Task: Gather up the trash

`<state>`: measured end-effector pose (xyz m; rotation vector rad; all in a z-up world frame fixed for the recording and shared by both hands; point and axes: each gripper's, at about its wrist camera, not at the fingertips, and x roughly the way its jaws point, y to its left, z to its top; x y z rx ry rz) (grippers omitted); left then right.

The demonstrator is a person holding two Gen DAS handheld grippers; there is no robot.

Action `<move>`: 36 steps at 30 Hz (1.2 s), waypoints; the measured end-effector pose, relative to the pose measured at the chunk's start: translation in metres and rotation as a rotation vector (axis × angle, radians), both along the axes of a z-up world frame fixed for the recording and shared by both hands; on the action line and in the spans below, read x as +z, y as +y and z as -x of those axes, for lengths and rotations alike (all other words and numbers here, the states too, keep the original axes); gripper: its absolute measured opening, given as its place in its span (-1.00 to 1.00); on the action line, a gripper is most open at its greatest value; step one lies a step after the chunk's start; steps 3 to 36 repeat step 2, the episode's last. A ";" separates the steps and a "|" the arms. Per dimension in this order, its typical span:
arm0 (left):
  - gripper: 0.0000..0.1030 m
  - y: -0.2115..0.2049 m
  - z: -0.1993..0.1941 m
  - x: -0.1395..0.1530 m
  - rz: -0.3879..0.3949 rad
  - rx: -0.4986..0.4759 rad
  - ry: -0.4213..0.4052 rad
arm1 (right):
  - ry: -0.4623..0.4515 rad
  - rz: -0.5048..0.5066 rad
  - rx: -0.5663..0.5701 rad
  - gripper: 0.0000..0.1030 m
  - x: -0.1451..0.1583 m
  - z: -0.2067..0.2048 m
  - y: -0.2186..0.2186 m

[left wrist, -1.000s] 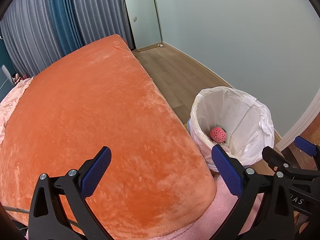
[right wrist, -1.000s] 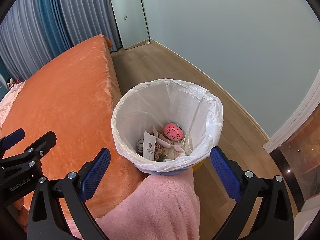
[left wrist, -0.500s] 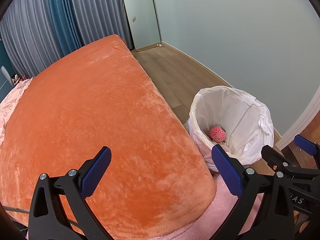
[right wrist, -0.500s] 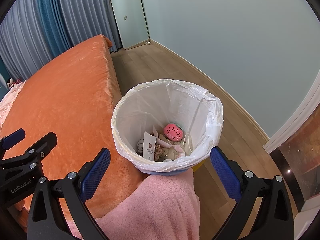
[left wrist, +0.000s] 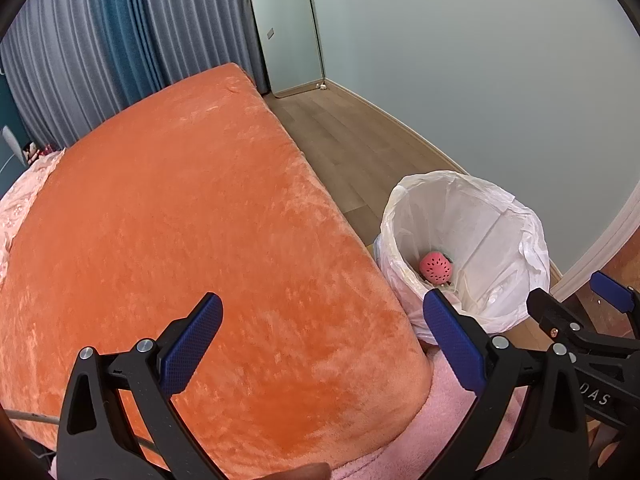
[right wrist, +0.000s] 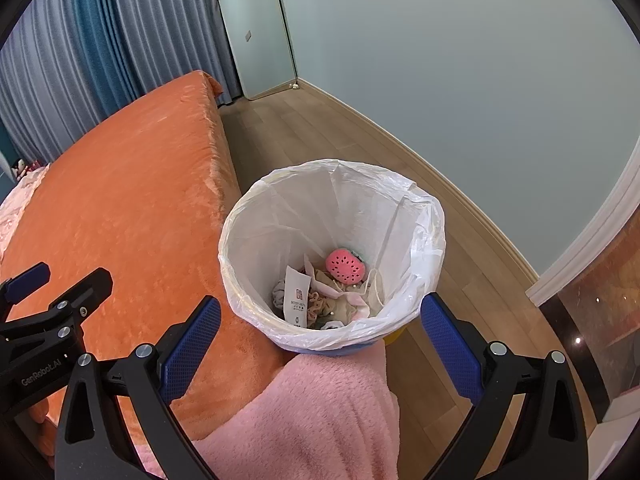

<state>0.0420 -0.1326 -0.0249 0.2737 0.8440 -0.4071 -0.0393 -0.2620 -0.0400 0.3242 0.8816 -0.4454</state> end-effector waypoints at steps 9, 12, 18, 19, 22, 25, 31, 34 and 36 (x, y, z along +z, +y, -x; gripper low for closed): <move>0.86 0.001 -0.001 0.000 0.004 0.002 0.001 | -0.001 0.000 -0.001 0.87 0.000 -0.001 -0.001; 0.86 0.001 -0.001 0.000 0.004 0.002 0.001 | -0.001 0.000 -0.001 0.87 0.000 -0.001 -0.001; 0.86 0.001 -0.001 0.000 0.004 0.002 0.001 | -0.001 0.000 -0.001 0.87 0.000 -0.001 -0.001; 0.86 0.001 -0.001 0.000 0.004 0.002 0.001 | -0.001 0.000 -0.001 0.87 0.000 -0.001 -0.001; 0.86 0.001 -0.001 0.000 0.004 0.002 0.001 | -0.001 0.000 -0.001 0.87 0.000 -0.001 -0.001; 0.86 0.001 -0.001 0.000 0.004 0.002 0.001 | -0.001 0.000 -0.001 0.87 0.000 -0.001 -0.001; 0.86 0.001 -0.001 0.000 0.004 0.002 0.001 | -0.001 0.000 -0.001 0.87 0.000 -0.001 -0.001; 0.86 0.001 -0.001 0.000 0.004 0.002 0.001 | -0.001 0.000 -0.001 0.87 0.000 -0.001 -0.001; 0.86 0.001 -0.001 0.000 0.004 0.002 0.001 | -0.001 0.000 -0.001 0.87 0.000 -0.001 -0.001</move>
